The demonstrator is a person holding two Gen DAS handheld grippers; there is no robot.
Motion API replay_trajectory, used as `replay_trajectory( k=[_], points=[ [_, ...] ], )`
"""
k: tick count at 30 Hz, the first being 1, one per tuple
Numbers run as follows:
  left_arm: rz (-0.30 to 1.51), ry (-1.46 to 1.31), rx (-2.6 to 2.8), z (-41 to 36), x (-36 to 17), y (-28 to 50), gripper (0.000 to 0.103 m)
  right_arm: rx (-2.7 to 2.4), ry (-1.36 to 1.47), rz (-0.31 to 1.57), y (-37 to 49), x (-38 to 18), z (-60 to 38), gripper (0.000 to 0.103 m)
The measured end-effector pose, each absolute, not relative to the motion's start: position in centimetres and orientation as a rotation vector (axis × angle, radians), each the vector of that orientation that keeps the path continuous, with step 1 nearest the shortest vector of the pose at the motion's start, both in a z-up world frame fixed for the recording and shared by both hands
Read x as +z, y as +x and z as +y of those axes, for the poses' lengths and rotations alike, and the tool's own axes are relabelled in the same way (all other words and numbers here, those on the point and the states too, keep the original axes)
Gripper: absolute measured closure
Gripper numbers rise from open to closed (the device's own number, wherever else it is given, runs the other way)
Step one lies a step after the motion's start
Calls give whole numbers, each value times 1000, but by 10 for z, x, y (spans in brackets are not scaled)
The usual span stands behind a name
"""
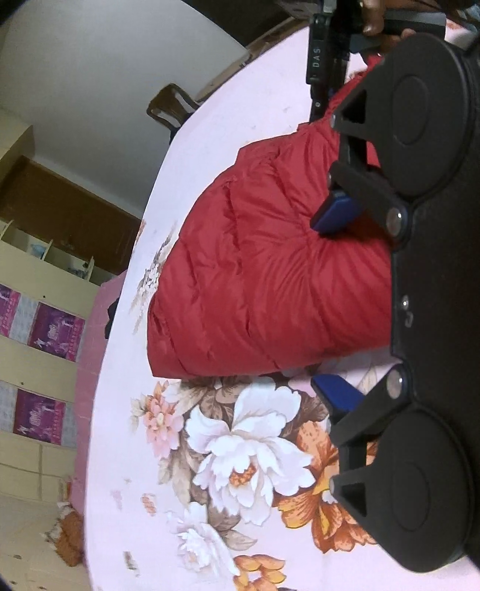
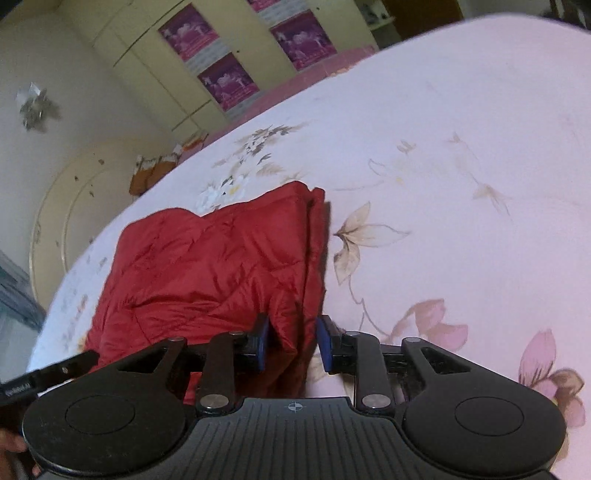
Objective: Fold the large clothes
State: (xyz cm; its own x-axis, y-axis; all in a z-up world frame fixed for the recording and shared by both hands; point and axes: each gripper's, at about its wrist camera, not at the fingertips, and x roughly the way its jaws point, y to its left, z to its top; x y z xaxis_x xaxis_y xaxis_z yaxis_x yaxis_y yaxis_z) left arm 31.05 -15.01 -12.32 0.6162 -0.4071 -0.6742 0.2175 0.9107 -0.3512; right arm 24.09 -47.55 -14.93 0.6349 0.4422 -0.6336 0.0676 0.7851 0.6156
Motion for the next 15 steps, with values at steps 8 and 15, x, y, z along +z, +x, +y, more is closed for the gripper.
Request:
replay_trajectory(
  k=[8, 15],
  points=[
    [902, -411, -477, -133, -134, 324, 20, 324, 855, 948, 256, -151, -494, 36],
    [900, -473, -504, -129, -137, 325, 20, 374, 829, 1018, 268, -149, -487, 36]
  ],
)
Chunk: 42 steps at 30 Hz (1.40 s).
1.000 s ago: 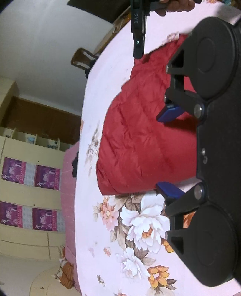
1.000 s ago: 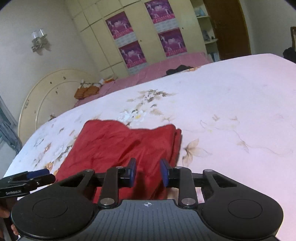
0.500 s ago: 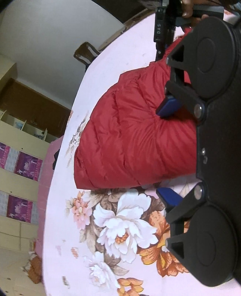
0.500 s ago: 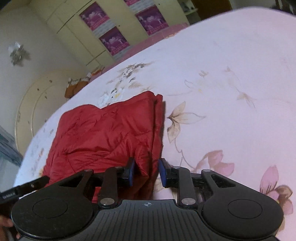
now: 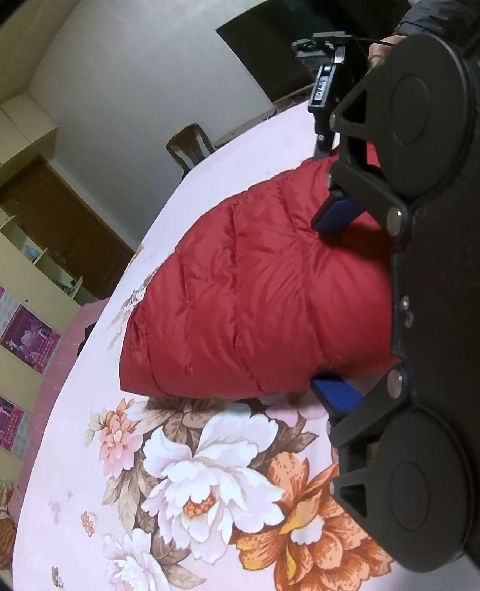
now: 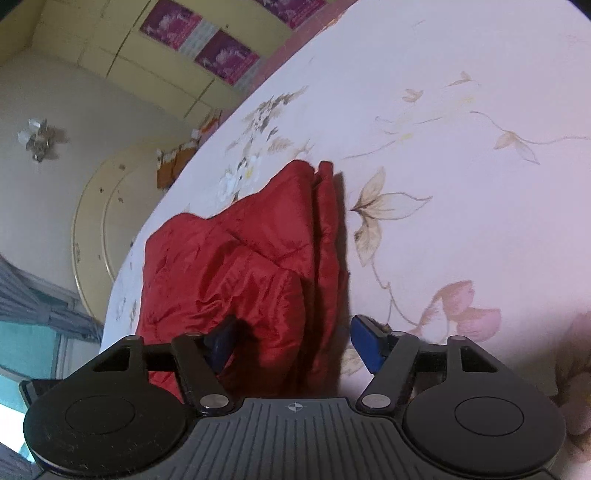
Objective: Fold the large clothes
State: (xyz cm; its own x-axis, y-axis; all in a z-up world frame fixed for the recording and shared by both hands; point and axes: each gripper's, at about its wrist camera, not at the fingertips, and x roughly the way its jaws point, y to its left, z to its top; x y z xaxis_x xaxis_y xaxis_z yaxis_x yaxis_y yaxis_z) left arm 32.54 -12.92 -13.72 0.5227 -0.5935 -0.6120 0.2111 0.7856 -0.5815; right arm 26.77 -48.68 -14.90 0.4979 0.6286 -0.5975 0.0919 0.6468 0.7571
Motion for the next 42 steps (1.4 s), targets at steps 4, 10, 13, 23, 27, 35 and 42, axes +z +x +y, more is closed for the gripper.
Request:
replay_trajectory(
  k=[4, 10, 13, 23, 27, 35, 42],
  points=[
    [904, -478, -502, -127, -138, 326, 22, 401, 830, 1053, 267, -152, -486, 37],
    [855, -452, -478, -134, -133, 323, 31, 431, 904, 1024, 281, -160, -473, 63],
    [820, -393, -437, -142, -125, 316, 41, 432, 924, 955, 267, -159, -476, 77],
    [822, -194, -339, -177, -104, 307, 44, 443, 844, 930, 262, -143, -470, 80],
    [806, -176, -332, -180, -95, 299, 44, 464, 860, 917, 260, -139, -472, 80],
    [750, -163, -322, -171, -72, 279, 44, 512, 811, 868, 256, -114, -455, 80],
    [715, -172, -341, -146, -63, 272, 44, 517, 775, 849, 252, -97, -427, 80]
  ],
)
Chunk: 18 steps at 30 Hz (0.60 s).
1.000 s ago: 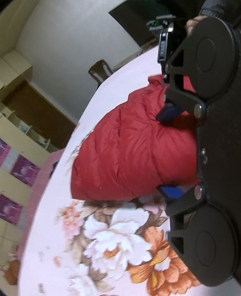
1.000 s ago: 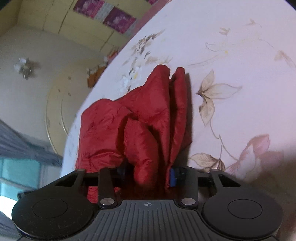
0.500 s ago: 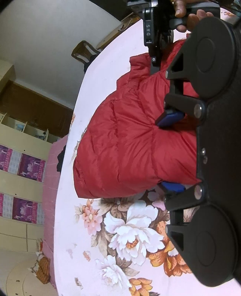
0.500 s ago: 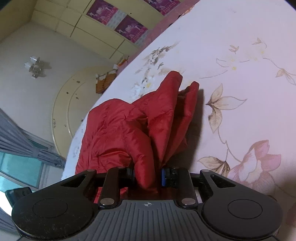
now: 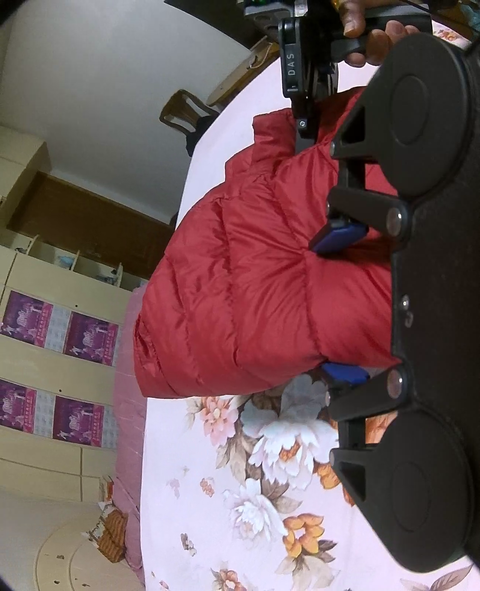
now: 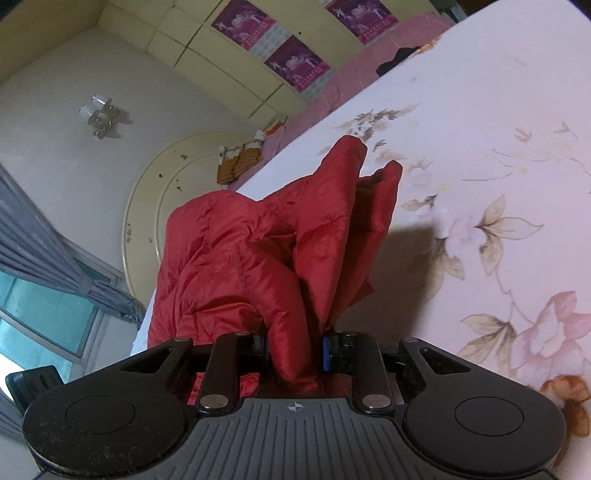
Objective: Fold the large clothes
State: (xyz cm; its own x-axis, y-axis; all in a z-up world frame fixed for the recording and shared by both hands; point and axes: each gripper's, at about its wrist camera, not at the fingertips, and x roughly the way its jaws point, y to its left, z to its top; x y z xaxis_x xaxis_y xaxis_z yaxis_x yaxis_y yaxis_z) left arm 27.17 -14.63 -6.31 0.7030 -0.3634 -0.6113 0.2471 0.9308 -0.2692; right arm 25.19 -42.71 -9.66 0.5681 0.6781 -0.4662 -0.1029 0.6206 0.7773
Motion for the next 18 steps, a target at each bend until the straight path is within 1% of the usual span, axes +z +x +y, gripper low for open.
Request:
replay_trajectory(
  k=[6, 11, 18],
  points=[
    [709, -205, -354, -98, -65, 273, 44, 517, 738, 834, 255, -79, -380, 80],
    [719, -238, -343, -23, -65, 276, 44, 531, 720, 847, 266, -72, -310, 80],
    [754, -288, -295, 97, -71, 292, 45, 569, 696, 884, 297, -73, -186, 80]
  ],
)
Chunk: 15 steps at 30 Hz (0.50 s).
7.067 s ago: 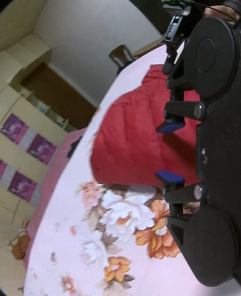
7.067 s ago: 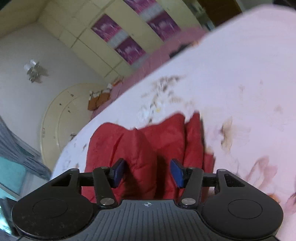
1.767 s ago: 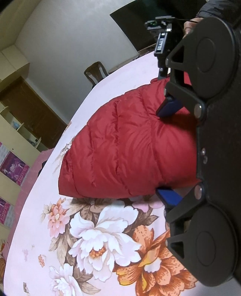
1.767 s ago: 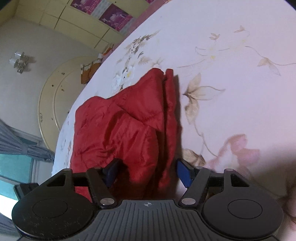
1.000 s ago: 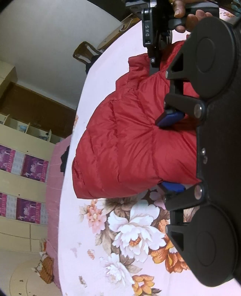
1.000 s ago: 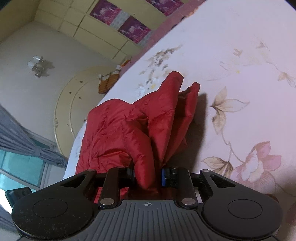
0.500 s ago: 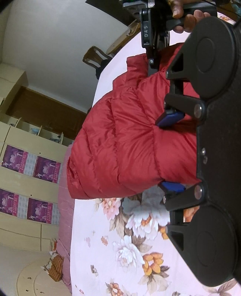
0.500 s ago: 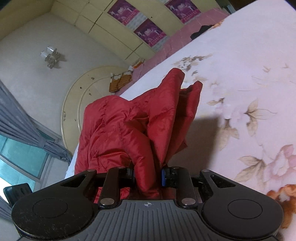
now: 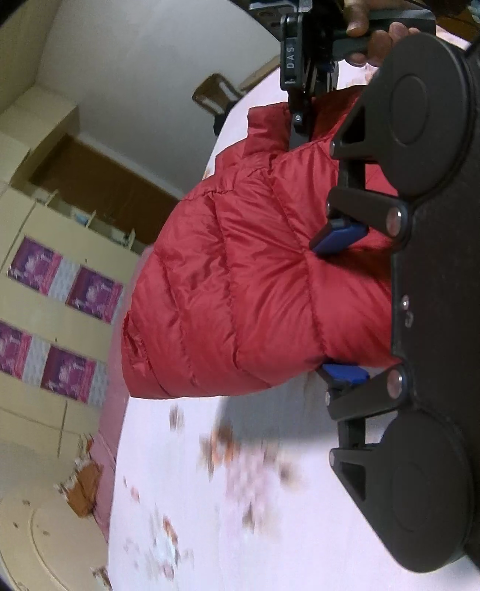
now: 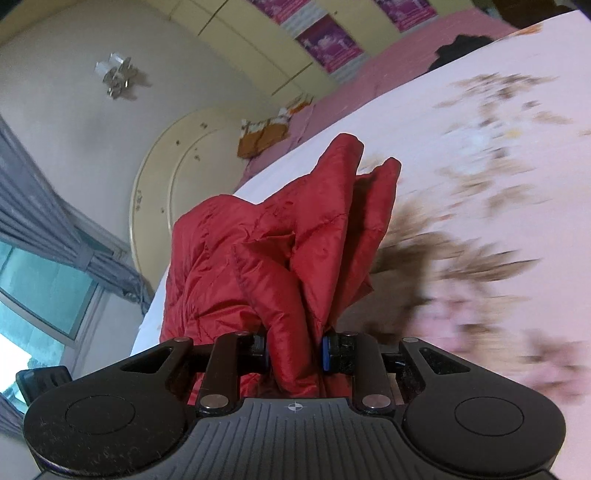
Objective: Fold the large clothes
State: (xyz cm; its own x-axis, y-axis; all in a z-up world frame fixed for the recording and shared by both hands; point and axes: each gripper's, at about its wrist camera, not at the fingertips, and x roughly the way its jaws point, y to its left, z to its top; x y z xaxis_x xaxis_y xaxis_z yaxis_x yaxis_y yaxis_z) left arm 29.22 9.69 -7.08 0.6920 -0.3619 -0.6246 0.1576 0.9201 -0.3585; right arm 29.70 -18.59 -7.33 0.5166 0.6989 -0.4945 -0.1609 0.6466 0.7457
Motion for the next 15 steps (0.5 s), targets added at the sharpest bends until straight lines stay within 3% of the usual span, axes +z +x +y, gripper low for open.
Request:
replay_trajectory(
  k=[5, 11, 13, 15],
  points=[
    [809, -325, -252, 165, -89, 311, 44, 590, 693, 940, 328, -97, -111, 80],
    [829, -399, -262, 193, -115, 323, 42, 545, 714, 982, 348, -134, -83, 79],
    [819, -391, -265, 192, -117, 320, 39, 544, 722, 983, 349, -139, -86, 79],
    [814, -390, -256, 192, -115, 315, 28, 540, 715, 978, 346, -138, -94, 79]
  ],
)
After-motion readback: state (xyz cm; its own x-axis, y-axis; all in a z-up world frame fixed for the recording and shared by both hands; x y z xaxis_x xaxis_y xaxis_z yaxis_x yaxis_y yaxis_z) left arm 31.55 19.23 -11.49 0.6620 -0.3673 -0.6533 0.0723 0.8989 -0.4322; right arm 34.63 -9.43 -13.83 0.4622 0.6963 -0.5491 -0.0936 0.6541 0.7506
